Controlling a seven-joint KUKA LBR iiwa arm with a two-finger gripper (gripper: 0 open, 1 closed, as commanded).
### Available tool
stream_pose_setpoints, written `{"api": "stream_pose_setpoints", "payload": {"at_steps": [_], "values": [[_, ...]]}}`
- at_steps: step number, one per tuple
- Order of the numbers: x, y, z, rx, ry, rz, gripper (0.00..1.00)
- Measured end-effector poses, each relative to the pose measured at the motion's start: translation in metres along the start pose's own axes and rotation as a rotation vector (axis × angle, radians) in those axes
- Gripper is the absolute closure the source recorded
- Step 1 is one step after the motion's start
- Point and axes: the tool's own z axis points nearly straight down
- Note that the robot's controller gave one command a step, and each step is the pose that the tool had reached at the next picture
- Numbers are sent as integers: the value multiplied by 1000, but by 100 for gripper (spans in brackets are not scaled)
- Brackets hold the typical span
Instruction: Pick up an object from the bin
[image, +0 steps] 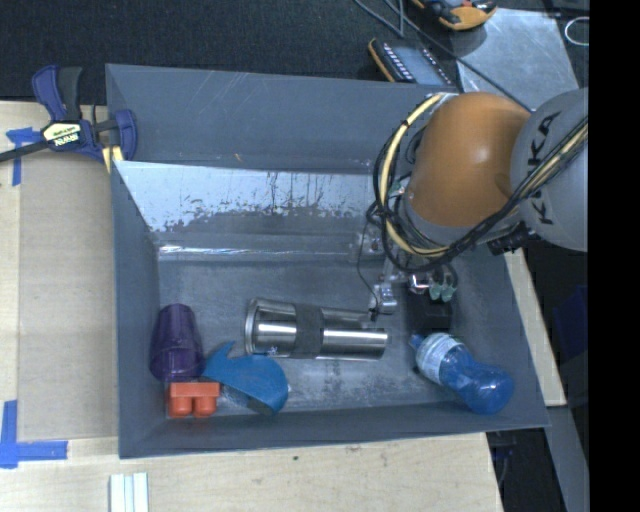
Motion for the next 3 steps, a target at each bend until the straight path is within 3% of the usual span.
{"api": "stream_pose_setpoints", "payload": {"at_steps": [1,2,3], "values": [[-2,0,-5,0,-9,0,0],[25,-44,70,0,-6,-87,0],[35,-55,110,0,-3,-46,0]]}}
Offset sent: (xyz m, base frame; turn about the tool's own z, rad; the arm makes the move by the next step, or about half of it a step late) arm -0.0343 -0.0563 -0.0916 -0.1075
